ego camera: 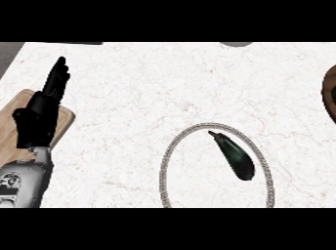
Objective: Pick the squash from the placemat and place it in the bowl
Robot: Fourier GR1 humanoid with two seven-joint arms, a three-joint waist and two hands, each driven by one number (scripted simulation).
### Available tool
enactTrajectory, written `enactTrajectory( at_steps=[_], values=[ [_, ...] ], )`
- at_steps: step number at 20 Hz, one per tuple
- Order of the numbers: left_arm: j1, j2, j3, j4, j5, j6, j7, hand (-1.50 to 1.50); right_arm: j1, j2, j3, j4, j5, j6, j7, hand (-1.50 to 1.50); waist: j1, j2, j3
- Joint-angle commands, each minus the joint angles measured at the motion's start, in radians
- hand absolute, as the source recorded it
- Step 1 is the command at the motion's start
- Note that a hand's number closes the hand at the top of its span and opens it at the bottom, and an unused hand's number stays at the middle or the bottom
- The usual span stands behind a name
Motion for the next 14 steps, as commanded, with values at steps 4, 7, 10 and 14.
enactTrajectory(
  at_steps=[4,7,10,14],
  values=[
    [-0.015,-0.016,0.001,0.016,0.001,0.007,0.023,0.0,0.0,-0.102,-0.073,0.082,-0.073,0.169,-0.048,-1.5,-0.018,-0.001,0.0],
    [-0.002,0.011,0.032,0.03,0.013,-0.005,-0.013,0.0,0.046,-0.182,-0.1,0.101,-0.099,0.266,-0.062,-1.5,-0.03,-0.003,-0.001],
    [0.044,0.007,0.03,-0.013,0.019,-0.008,0.0,0.0,0.07,-0.213,-0.12,0.12,-0.126,0.359,-0.065,-1.5,-0.028,-0.01,-0.002],
    [0.062,0.008,0.036,-0.005,0.016,-0.003,-0.029,0.0,0.194,-0.26,-0.144,0.134,-0.154,0.519,-0.18,-1.5,-0.042,-0.01,0.001]
  ],
)
